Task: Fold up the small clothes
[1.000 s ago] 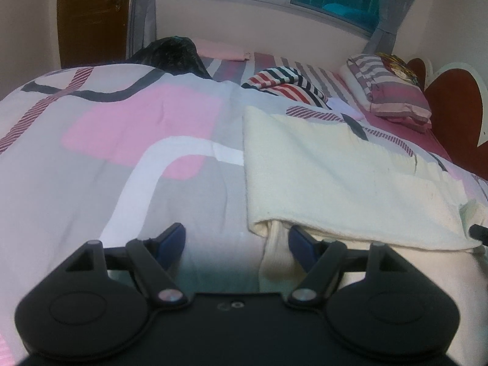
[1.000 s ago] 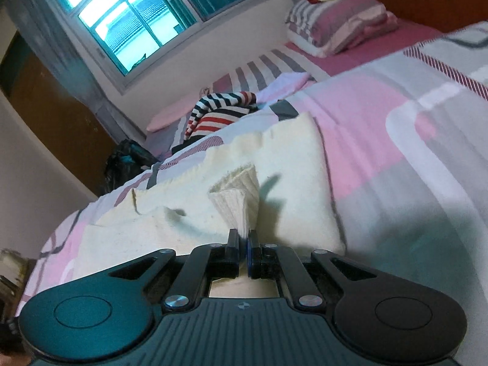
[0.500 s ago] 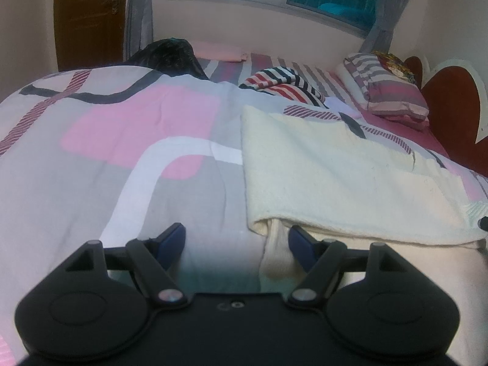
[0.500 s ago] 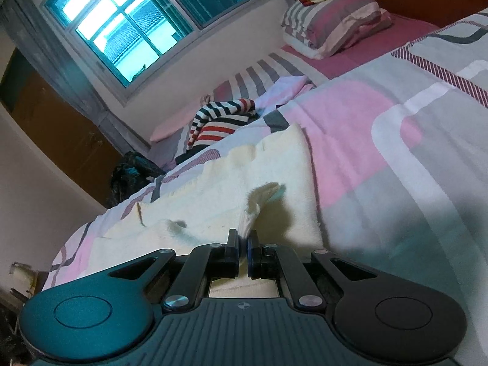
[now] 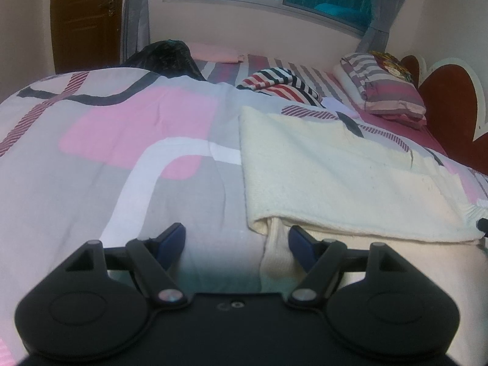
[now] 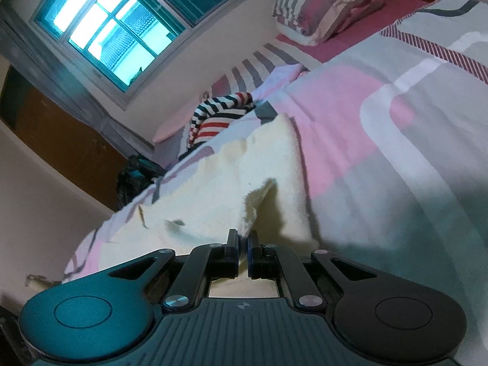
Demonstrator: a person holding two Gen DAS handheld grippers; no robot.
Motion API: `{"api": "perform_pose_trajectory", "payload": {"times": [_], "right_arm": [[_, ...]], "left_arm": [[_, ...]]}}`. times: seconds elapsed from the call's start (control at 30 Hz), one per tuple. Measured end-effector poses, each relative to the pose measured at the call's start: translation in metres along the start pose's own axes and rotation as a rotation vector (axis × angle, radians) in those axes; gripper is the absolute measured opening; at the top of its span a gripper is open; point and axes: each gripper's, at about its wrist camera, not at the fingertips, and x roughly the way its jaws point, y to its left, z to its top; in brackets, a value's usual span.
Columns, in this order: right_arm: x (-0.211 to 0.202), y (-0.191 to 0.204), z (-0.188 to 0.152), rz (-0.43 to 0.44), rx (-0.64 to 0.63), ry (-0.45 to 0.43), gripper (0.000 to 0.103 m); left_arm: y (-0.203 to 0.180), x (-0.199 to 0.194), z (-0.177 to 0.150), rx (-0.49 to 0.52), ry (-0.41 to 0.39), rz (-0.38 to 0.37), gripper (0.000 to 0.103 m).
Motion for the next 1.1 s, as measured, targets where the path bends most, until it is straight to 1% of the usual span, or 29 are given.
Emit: {"api": "perform_pose_trajectory", "payload": {"times": [0.03,0.07,0.1,0.13,0.17,0.23,0.3,0.33,0.37,0.4,0.43,0.47,0.57,0.67,0.7,0.73,0.77,0.8,0.83,0.87,0.9,0.93,1.0,1.1], "right_arm": [[0.000,-0.001,-0.001,0.003,0.001,0.001,0.002],[0.000,-0.001,-0.001,0.005,0.005,-0.001,0.009],[-0.001,-0.002,-0.001,0.003,0.007,-0.006,0.017],[-0.001,-0.003,-0.001,0.002,0.008,-0.015,0.036],[-0.001,-0.003,0.001,0.010,0.011,-0.023,0.040],[0.001,-0.005,0.003,0.034,0.013,-0.021,0.039],[0.003,-0.005,0.006,0.033,0.005,-0.021,0.039],[0.005,-0.006,0.007,0.035,0.002,-0.024,0.037],[0.008,-0.005,0.009,0.027,-0.005,-0.018,0.016],[0.013,-0.002,0.012,0.004,-0.025,-0.001,0.004],[0.019,0.004,0.015,-0.027,-0.055,0.019,0.004],[0.021,0.011,0.018,-0.028,-0.092,0.020,0.004],[0.018,0.049,0.029,0.017,-0.240,-0.025,0.003],[-0.013,0.079,0.034,0.075,-0.334,-0.172,0.003],[-0.025,0.082,0.034,0.080,-0.354,-0.219,0.003],[-0.031,0.079,0.030,0.054,-0.365,-0.246,0.003],[-0.031,0.072,0.027,0.022,-0.367,-0.243,0.003],[-0.022,0.057,0.022,-0.030,-0.353,-0.205,0.003],[-0.009,0.043,0.019,-0.072,-0.319,-0.144,0.003],[0.005,0.025,0.013,-0.096,-0.273,-0.079,0.003],[0.013,0.015,0.009,-0.104,-0.261,-0.051,0.003],[0.020,0.006,0.004,-0.119,-0.255,-0.035,0.003],[0.020,-0.004,0.000,-0.099,-0.219,-0.039,0.003],[0.015,-0.002,0.001,-0.091,-0.236,-0.056,0.003]], "left_arm": [[0.000,0.000,0.000,0.001,0.000,0.001,0.073],[0.000,0.000,0.000,0.002,-0.001,0.002,0.073],[-0.001,0.000,0.000,0.004,0.000,0.003,0.073],[-0.001,0.000,0.000,0.004,-0.001,0.004,0.073],[-0.001,0.000,0.000,0.006,-0.001,0.005,0.073],[-0.002,0.001,0.000,0.008,0.000,0.007,0.073],[-0.002,0.001,0.000,0.010,0.000,0.008,0.073],[-0.002,0.000,0.000,0.011,0.001,0.008,0.073],[-0.002,0.000,0.000,0.013,0.001,0.009,0.073],[-0.003,0.000,-0.001,0.017,0.001,0.012,0.073],[-0.003,0.001,-0.001,0.019,0.000,0.014,0.073],[-0.004,0.001,-0.001,0.022,0.000,0.017,0.073],[-0.004,0.001,-0.002,0.029,-0.002,0.020,0.073],[-0.004,0.001,-0.002,0.030,-0.003,0.019,0.073],[-0.004,0.001,-0.002,0.030,-0.002,0.018,0.073],[-0.004,0.001,-0.002,0.030,-0.002,0.018,0.073],[-0.004,0.001,-0.002,0.029,-0.001,0.017,0.073],[-0.005,0.001,-0.002,0.030,-0.001,0.017,0.073],[-0.005,0.000,-0.002,0.031,0.000,0.017,0.073],[-0.005,0.000,-0.002,0.029,0.000,0.017,0.073],[-0.005,0.000,-0.002,0.027,-0.001,0.016,0.073],[-0.005,0.001,-0.001,0.030,-0.001,0.018,0.073],[-0.005,0.001,-0.001,0.032,0.000,0.018,0.073],[-0.006,0.001,-0.001,0.038,0.000,0.022,0.073]]}}
